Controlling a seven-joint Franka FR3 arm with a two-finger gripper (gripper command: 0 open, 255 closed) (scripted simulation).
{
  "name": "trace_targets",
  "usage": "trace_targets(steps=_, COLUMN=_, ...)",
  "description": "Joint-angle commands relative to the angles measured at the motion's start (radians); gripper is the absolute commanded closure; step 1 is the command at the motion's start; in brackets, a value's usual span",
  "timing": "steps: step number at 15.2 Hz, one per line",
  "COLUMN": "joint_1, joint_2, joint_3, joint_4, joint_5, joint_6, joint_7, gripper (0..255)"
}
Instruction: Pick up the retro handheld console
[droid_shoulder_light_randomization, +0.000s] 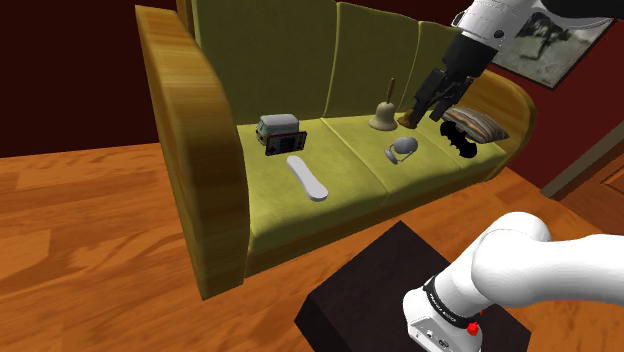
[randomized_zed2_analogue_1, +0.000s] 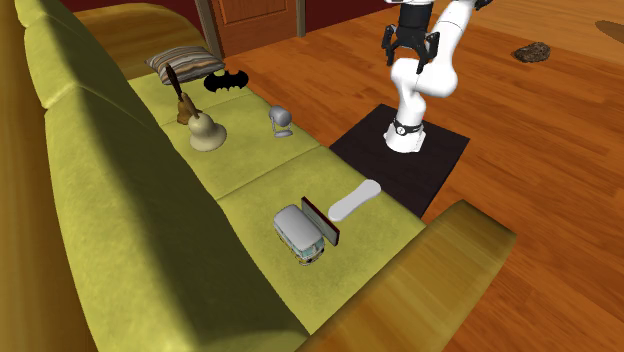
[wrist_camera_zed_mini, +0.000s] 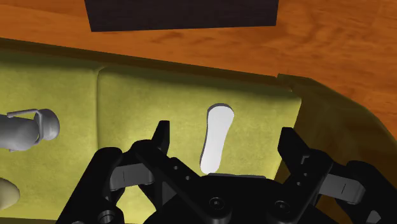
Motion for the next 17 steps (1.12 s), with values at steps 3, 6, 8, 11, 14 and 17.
trace_targets(steps=3, joint_1=0.014, joint_2=0.043, joint_3=-0.039, joint_4=-0.009, joint_5=-0.029, joint_6=0.043, joint_7=-0.09, gripper=0)
trace_targets(steps=6, joint_1=0.036, joint_2=0.121, joint_3=-0.096, joint_4=-0.009, joint_5=-0.067, joint_6=0.107, joint_7=-0.222, gripper=0)
trace_targets(steps=8, joint_1=0.052, joint_2=0.179, joint_3=-0.132, joint_4=0.0, joint_5=-0.087, joint_6=0.15, joint_7=-0.309, gripper=0)
trace_targets(steps=11, joint_1=0.076, joint_2=0.276, joint_3=-0.182, joint_4=0.025, joint_5=-0.109, joint_6=0.211, joint_7=-0.438, gripper=0)
trace_targets(steps=14, joint_1=0.099, joint_2=0.382, joint_3=-0.226, joint_4=0.064, joint_5=-0.119, joint_6=0.268, joint_7=-0.565, gripper=0)
trace_targets(steps=17, joint_1=0.121, joint_2=0.495, joint_3=-0.263, joint_4=0.116, joint_5=-0.118, joint_6=0.319, joint_7=-0.691, gripper=0)
